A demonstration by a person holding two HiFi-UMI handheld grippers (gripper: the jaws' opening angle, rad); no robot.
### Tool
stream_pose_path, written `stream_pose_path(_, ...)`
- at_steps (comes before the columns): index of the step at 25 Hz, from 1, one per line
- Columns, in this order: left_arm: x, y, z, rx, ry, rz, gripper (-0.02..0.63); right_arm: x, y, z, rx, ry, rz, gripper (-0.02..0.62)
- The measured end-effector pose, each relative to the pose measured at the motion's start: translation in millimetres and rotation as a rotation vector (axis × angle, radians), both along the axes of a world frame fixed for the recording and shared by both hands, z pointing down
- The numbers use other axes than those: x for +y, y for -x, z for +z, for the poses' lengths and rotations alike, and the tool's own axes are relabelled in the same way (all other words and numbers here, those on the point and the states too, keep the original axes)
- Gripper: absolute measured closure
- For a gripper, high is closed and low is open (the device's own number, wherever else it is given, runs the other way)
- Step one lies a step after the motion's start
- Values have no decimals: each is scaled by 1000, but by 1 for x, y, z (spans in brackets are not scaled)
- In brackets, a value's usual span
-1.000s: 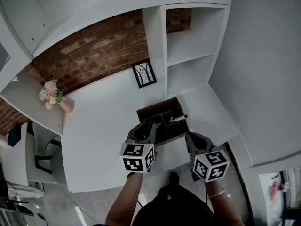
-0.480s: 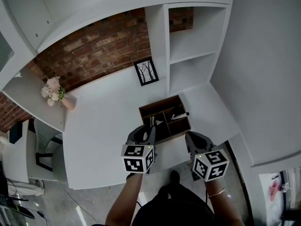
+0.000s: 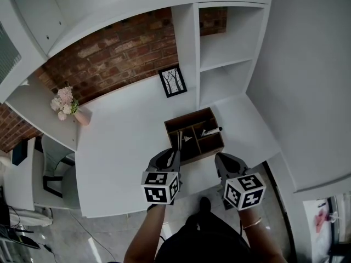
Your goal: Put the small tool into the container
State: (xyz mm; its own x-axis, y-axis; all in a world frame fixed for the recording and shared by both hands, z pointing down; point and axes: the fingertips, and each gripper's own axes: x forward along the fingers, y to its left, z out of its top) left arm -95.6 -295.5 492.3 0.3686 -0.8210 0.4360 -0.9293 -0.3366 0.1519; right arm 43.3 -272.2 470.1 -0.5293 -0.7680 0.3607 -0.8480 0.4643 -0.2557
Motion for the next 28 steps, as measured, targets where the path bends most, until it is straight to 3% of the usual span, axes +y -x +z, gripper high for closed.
stream_pose_path(12,32,19,6,24,27,-41,589,13,5,-2,13,-8,-14,591)
stream_pose_path(28,60,28,-2,62,13,-50,597,34,12,-5,18,-19,-36,591)
